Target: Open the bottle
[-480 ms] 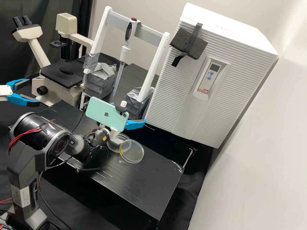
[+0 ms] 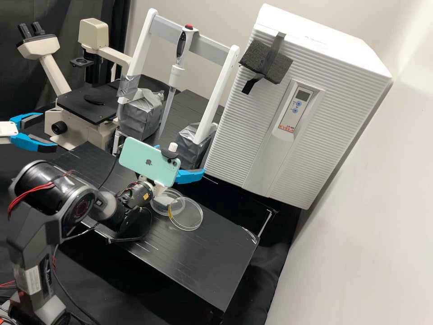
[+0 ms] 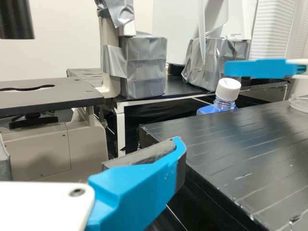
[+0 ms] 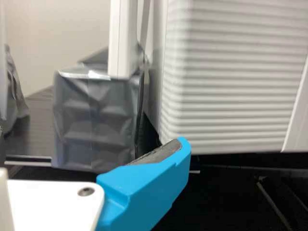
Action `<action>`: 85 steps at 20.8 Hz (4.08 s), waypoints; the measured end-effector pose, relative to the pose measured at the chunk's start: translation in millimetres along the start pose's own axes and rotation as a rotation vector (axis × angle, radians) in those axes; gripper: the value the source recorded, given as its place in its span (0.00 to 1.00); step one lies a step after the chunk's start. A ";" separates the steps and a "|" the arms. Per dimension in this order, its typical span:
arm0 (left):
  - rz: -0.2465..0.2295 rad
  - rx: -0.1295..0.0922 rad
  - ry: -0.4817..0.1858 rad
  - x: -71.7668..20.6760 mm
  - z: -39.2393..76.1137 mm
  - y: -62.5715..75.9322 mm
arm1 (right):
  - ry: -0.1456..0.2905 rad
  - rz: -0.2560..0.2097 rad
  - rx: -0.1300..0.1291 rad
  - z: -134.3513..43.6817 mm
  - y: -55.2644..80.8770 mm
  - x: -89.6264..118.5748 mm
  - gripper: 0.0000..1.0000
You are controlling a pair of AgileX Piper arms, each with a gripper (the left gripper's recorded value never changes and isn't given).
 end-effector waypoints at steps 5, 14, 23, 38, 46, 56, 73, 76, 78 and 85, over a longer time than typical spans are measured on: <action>-0.006 0.001 -0.017 1.2 3.6 -1.1 | 0.079 0.038 0.021 -18.7 8.4 -22.6 1.00; -0.008 0.003 -0.021 1.2 3.9 -1.3 | 0.160 -0.097 -0.017 -38.2 -31.6 -32.4 1.00; -0.011 0.006 -0.027 1.1 4.5 -1.6 | 0.117 -0.130 -0.080 -32.5 -48.5 -23.7 1.00; -0.011 0.006 -0.027 1.1 4.5 -1.6 | 0.095 -0.101 -0.083 -31.4 -47.7 -8.1 1.00; -0.011 0.006 -0.027 1.1 4.5 -1.6 | 0.084 -0.115 -0.086 -28.1 -51.7 -6.8 0.00; -0.012 0.006 -0.031 1.4 5.3 -1.8 | 0.089 -0.129 -0.088 -29.2 -56.4 -7.0 0.00; -0.014 0.006 -0.038 1.9 6.9 -2.3 | 0.113 -0.148 -0.152 -34.6 -65.1 -8.5 0.00; -0.014 0.006 -0.038 1.9 6.9 -2.3 | 0.107 -0.144 -0.155 -34.1 -64.7 -8.4 0.00; -0.014 0.006 -0.038 1.9 6.9 -2.3 | 0.107 -0.144 -0.155 -34.1 -64.7 -8.4 0.00; -0.015 0.013 -0.042 2.2 7.7 -2.5 | 0.107 -0.144 -0.155 -34.1 -64.7 -8.4 0.00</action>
